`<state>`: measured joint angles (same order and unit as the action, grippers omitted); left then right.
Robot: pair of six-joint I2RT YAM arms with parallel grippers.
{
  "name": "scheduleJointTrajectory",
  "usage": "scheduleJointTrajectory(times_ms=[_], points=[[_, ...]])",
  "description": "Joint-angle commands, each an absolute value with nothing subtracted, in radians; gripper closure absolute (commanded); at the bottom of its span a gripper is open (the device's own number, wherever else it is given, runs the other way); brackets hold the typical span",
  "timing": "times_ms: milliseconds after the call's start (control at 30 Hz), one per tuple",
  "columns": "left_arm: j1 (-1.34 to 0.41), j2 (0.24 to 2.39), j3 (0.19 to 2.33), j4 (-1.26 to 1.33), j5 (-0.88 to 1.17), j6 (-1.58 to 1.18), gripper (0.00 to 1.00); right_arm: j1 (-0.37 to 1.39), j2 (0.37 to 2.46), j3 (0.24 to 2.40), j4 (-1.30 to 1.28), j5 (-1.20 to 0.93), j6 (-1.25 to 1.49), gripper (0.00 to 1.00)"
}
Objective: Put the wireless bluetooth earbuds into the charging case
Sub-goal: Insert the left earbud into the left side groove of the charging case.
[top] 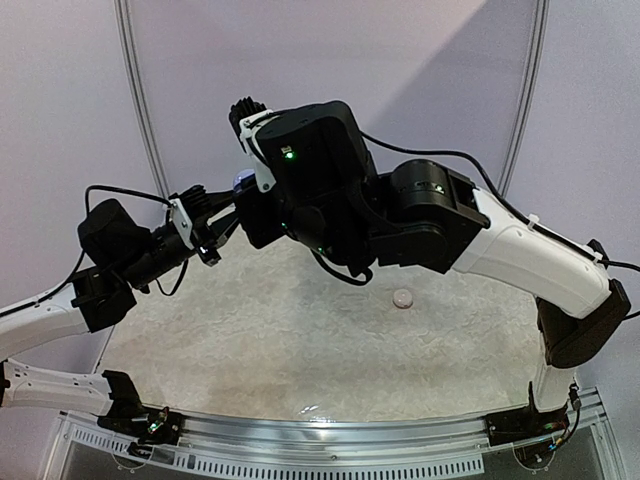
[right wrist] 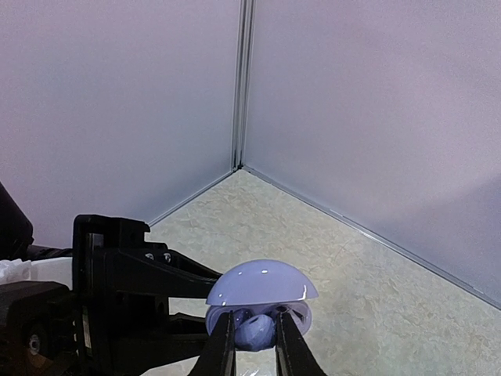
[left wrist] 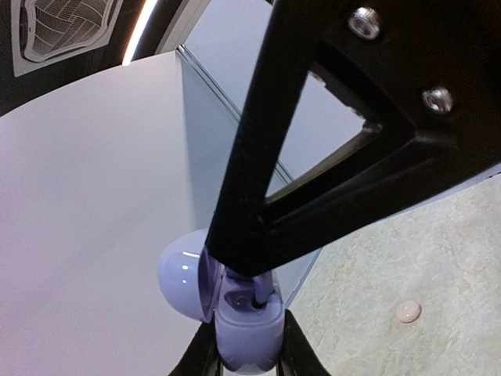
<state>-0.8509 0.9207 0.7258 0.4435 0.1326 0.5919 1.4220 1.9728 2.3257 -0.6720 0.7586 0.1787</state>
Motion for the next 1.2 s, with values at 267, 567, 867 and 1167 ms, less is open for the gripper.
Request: scheduleJointTrajectory(times_ms=[267, 567, 867, 1167], points=[[-0.868, 0.900, 0.726, 0.519, 0.152, 0.584, 1.00, 1.410, 2.034, 2.336, -0.699, 0.795, 0.124, 0.98], [-0.868, 0.898, 0.721, 0.524, 0.156, 0.547, 1.00, 1.400, 2.048, 2.336, -0.679, 0.786, 0.117, 0.74], [-0.868, 0.886, 0.725, 0.503, 0.193, 0.454, 1.00, 1.399, 2.050, 2.342, -0.649, 0.791, 0.097, 0.67], [-0.865, 0.870, 0.735, 0.402, 0.256, 0.256, 1.00, 1.400, 2.037, 2.360, -0.639, 0.788, 0.101, 0.65]])
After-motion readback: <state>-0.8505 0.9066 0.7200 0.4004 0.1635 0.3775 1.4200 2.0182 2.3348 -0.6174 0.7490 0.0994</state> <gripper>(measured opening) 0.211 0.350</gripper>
